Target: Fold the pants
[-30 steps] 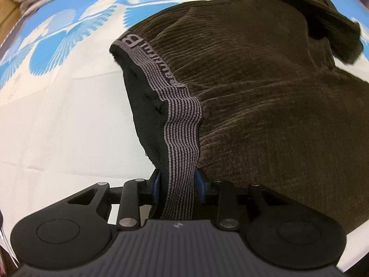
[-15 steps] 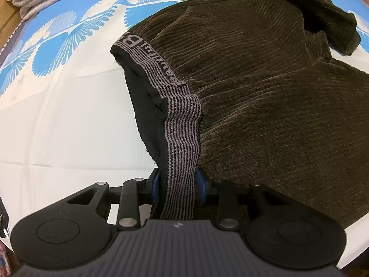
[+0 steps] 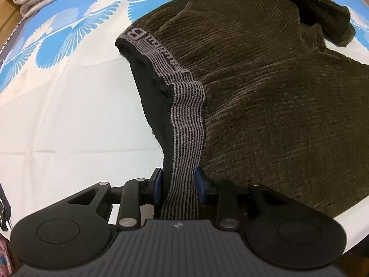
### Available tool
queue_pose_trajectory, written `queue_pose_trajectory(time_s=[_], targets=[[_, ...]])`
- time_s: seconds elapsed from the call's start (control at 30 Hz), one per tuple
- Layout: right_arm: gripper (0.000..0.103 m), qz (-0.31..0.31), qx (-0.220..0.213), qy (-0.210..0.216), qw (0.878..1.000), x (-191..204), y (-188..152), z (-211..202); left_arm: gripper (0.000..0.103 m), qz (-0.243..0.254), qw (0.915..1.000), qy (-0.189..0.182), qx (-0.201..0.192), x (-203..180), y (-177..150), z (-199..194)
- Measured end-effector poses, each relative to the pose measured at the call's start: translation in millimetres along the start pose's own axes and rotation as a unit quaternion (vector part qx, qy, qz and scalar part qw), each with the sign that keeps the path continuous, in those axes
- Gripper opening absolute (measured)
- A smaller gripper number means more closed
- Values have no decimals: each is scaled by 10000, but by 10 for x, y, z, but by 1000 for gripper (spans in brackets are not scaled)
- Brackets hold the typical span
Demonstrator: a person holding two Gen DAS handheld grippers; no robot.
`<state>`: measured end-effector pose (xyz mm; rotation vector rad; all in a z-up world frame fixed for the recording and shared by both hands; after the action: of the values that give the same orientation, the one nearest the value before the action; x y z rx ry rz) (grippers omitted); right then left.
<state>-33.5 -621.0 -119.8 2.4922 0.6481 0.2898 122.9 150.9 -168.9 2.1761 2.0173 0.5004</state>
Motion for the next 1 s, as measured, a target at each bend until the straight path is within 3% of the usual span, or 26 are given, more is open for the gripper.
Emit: queue_pose_trajectory(time_s=[0.07,0.13,0.23,0.3,0.4,0.53,0.57,0.73,0.83,1.0], targets=[[31,6,-95,-23,10000,4,12,-75,35,78,9998,47,-177,-19,-5,-81],[32,8,-248,-23,9997,34,23,-193,37,73,9982,82,-598,-17,45,-226],[33,-116,-346,186,9992,182,8,-336,37,-234,9919,-456,-1159,-46,165,-409],[32,-276,-408,488,9976,362,-24,-443,42,-201,9894,-684,-1263,-130,211,-434],[32,-702,-584,838,9923,655,-96,-632,47,174,9918,-727,-1032,-334,201,-339],[32,-1383,-819,1437,9765,1093,-288,-955,60,948,9948,-326,-162,-563,9,-14],[33,-1557,-874,1540,9718,1186,-337,-1022,61,1032,9943,-245,-97,-574,-15,29],[33,-2224,-1045,1991,9487,1612,-546,-1341,61,543,9962,-462,-503,-516,177,-103],[33,-2577,-1085,2166,9354,1837,-656,-1458,63,475,9957,-356,-709,-526,261,-126],[33,-2865,-958,2321,9246,2136,-796,-1518,67,782,9966,17,-264,-501,154,118]])
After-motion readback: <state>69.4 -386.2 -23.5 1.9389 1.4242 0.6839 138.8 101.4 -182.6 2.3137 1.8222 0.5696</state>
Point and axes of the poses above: each gripper's, at about its wrist camera, not at the fingertips, and z roughly the way its jaws point, x to its left, y to its top, the point moved 6 cm from there along z, roughly the way its jaws point, and after that the axes turned 1 degree about -x, right-handed, at the moved point
